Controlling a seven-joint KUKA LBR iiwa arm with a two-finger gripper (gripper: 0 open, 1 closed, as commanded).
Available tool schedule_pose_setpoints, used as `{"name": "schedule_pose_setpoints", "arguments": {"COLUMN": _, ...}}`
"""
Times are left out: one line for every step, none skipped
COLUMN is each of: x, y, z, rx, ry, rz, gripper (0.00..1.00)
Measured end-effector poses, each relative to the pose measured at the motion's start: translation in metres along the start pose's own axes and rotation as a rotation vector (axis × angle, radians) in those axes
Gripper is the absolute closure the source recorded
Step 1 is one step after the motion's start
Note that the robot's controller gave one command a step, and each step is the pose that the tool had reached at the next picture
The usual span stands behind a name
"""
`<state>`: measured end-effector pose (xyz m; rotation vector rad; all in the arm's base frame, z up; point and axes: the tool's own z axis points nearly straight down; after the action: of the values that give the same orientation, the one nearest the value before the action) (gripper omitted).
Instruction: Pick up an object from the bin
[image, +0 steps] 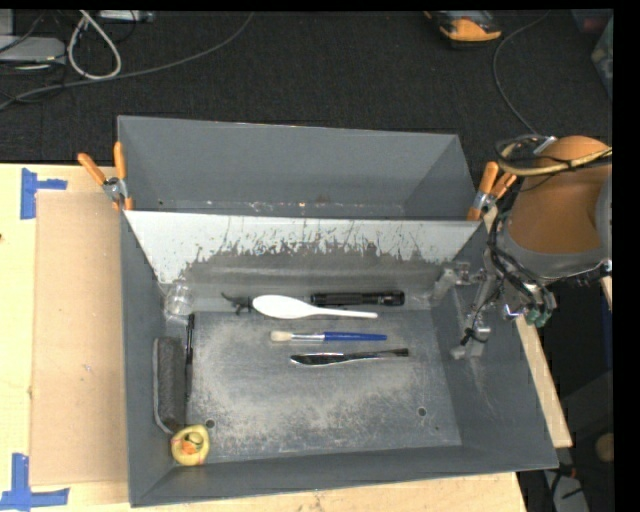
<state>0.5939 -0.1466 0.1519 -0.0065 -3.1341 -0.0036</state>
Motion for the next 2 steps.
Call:
{"name": "schedule_pose_setpoints", "arguments": {"x": -0.002, "y": 0.001, "z": -0.005, "rx": 0.002, "ry": -0.007, "rz": -0.004, "gripper": 0.00}}
{"name": "schedule_pose_setpoints", "arguments": {"x": 0.000, "y": 0.070, "z": 0.053, "rx": 0.001, "ry": -0.005, "rz": -0.176, "gripper": 0.00}}
